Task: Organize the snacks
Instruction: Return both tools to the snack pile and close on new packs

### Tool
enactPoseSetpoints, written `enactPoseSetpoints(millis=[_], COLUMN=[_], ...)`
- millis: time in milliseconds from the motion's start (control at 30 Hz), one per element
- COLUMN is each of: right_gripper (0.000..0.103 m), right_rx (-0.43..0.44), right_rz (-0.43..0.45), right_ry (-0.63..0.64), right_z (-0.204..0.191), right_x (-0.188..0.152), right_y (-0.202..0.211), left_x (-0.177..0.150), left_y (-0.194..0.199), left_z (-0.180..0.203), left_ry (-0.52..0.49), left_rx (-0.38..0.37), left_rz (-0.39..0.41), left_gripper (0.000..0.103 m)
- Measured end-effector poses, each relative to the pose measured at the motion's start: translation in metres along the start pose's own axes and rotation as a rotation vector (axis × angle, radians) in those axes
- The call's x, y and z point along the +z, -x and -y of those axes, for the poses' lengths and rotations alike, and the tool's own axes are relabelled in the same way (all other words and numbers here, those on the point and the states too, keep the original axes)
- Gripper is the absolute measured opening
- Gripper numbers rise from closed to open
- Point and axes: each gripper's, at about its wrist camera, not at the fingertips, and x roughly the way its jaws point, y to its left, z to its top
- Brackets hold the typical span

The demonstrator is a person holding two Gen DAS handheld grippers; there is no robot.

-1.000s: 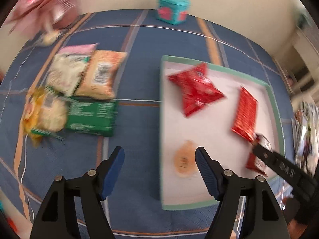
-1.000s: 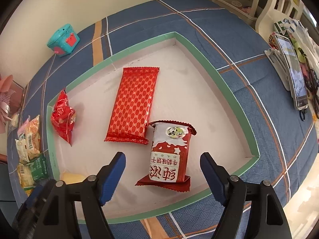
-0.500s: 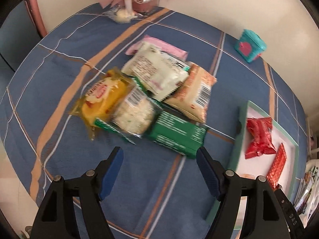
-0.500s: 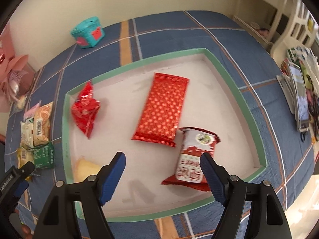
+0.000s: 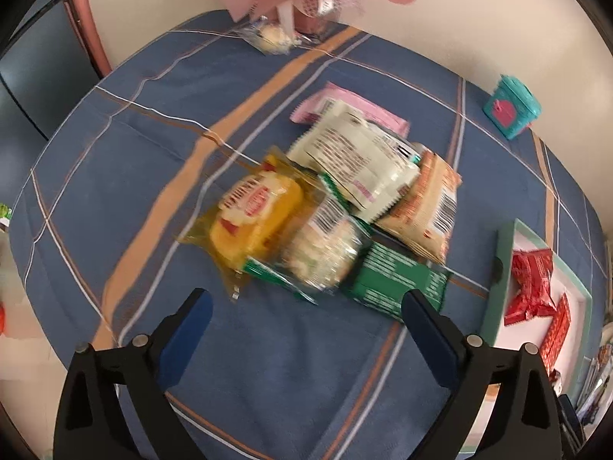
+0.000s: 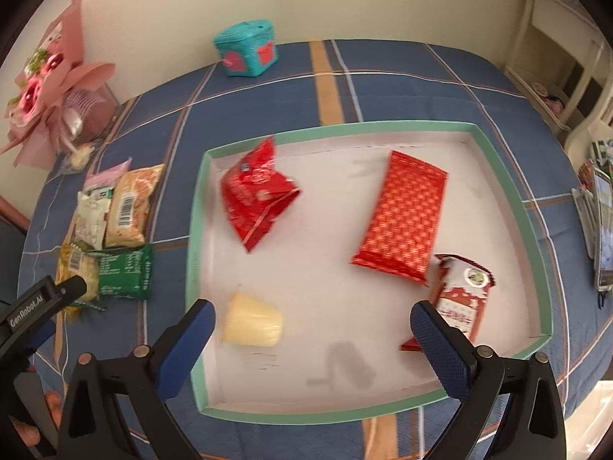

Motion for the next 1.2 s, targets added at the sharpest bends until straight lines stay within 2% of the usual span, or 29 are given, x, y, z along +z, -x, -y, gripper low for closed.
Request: enactPoseSetpoints(millis=[233, 367, 600, 733, 1067, 1200], right_gripper=[0.103, 0.103, 0.103, 0.103, 0.103, 0.103], right_rx=[0.085, 0.133, 0.207, 0.211, 0.2, 0.197], right_rz=[0.062, 0.066, 0.036, 0.015, -0.031, -0.044], right_ry=[0.032, 0.071, 0.122, 0.139, 0.156, 0.144], right_z=[-0.03, -0.058, -0.104, -0.121, -0.147, -0.152], right_x=[0.0, -0.001, -0.006, -0.008, -0.003, 0.001], right_y=[0.007, 0.01, 0.0, -0.01, -0.037, -0.049], left_x=[0.015, 0.023, 0.033, 0.039, 0.058, 0.06], left_y=[0.004, 0.006, 0.0, -0.005, -0.027, -0.04], left_z=[-0.027, -0.045, -0.073, -0.08, -0.07, -0.053], left_ry=[0.049, 0.09, 0.164, 0.175, 0.066, -0.021], left_rx=[0.002, 0.001, -0.031, -0.034, -0.06, -0.048], left_rz=[0.055, 0.081, 0.058, 0.047, -0.004, -0.036], left_gripper=[0.099, 0.099, 0.099, 0.099, 0.099, 0.099])
